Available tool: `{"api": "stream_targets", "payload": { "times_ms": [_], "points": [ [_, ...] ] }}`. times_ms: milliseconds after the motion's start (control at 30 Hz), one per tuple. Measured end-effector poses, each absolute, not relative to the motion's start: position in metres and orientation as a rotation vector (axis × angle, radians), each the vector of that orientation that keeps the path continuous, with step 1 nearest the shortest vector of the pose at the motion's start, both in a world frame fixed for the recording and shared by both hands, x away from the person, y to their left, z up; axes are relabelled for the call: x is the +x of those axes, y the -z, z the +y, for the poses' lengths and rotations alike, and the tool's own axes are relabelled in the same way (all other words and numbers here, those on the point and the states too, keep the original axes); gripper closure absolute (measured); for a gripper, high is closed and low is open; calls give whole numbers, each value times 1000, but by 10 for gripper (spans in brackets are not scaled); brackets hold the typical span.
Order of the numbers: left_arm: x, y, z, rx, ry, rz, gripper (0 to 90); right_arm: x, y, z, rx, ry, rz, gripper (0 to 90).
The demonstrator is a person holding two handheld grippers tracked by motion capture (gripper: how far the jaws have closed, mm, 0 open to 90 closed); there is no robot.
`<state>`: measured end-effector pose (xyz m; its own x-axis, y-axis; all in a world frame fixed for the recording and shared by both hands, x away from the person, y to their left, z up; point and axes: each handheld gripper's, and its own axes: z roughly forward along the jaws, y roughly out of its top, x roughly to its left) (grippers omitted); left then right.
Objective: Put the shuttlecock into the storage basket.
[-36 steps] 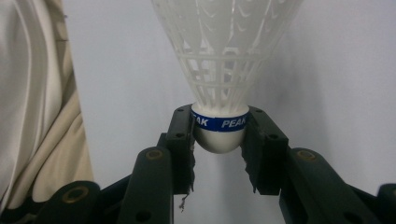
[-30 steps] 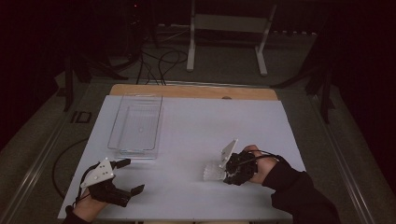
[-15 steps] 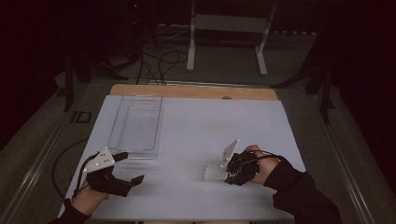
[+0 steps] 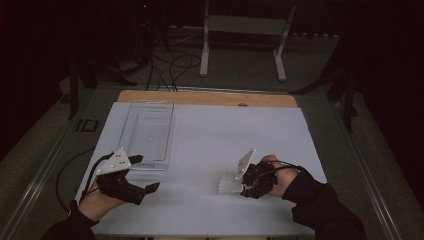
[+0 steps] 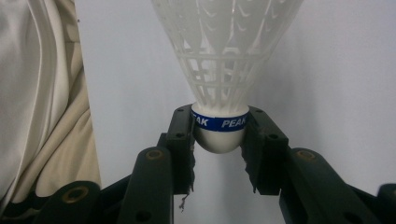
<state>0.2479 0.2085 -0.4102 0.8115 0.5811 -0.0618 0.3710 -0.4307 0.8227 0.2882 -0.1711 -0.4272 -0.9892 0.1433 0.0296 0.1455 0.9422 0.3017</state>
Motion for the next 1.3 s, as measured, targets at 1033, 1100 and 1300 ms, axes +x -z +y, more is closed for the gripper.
{"api": "stream_targets", "payload": {
  "times_ms": [1033,1100,1300],
  "points": [
    [278,385,137,2296,-188,453,10,278,426,-160,-129,496,-3106,656],
    [281,385,132,2305,-175,438,11,277,425,-158,-122,493,-3109,656],
    [285,386,117,2345,-140,399,12,275,424,-156,-100,494,-3114,656]
  ]
}}
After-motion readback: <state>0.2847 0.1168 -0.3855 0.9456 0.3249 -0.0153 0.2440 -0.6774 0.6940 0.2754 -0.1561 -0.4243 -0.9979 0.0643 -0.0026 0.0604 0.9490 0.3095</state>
